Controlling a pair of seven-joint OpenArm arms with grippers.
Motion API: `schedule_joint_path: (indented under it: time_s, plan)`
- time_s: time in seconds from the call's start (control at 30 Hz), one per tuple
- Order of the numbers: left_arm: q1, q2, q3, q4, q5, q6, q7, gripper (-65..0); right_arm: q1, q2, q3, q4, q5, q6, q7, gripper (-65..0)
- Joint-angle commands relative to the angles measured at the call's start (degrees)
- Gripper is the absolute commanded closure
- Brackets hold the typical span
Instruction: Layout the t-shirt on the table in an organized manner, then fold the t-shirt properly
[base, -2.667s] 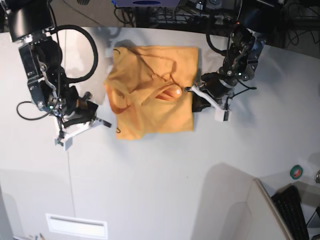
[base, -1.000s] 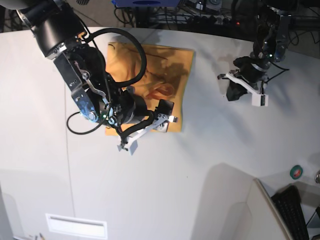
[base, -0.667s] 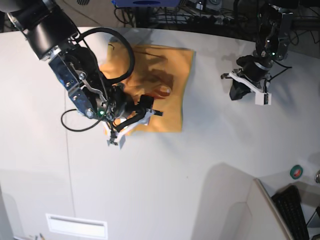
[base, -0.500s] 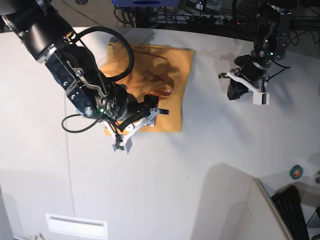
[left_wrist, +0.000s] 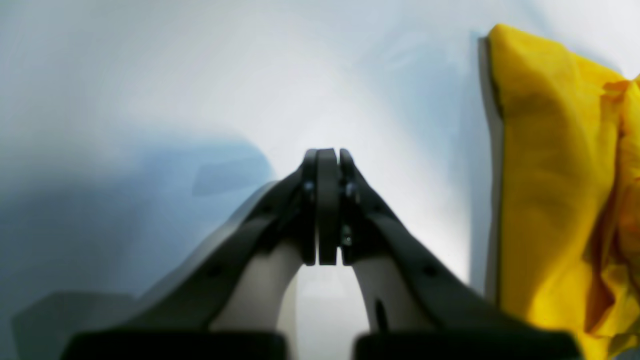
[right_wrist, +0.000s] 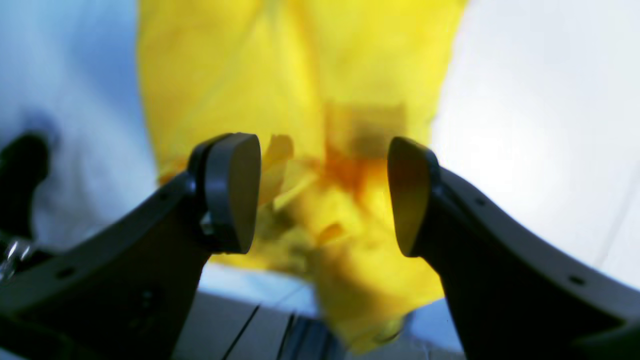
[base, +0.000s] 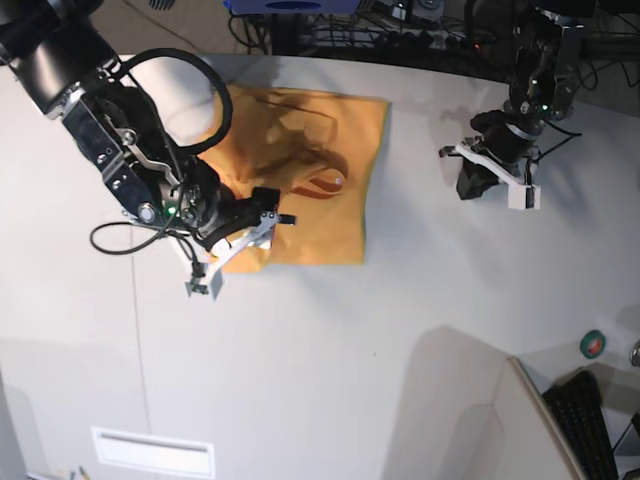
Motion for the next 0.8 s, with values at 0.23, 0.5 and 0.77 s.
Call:
schedule_joint_path:
  time_s: [0.23,0.5,0.77]
  plan:
    - [-0.6,-0.5,-0.6,-3.2,-0.7,-0.3,-1.3,0.0,-1.3,2.2,1.5,0.9,-0.1,0.0,3.8,0.0]
    - [-0.5,-0.5,-0.8,-3.1,-0.7,-0.3,-1.3,0.0,-5.0,0.9,4.1,-1.5,-0.1,0.0,4.9,0.0]
    - [-0.7,-0.5,-0.8,-3.1,-0.7,-0.3,-1.3,0.0,-5.7,0.8,-1.4,1.0,0.0,0.0,4.9,0.0]
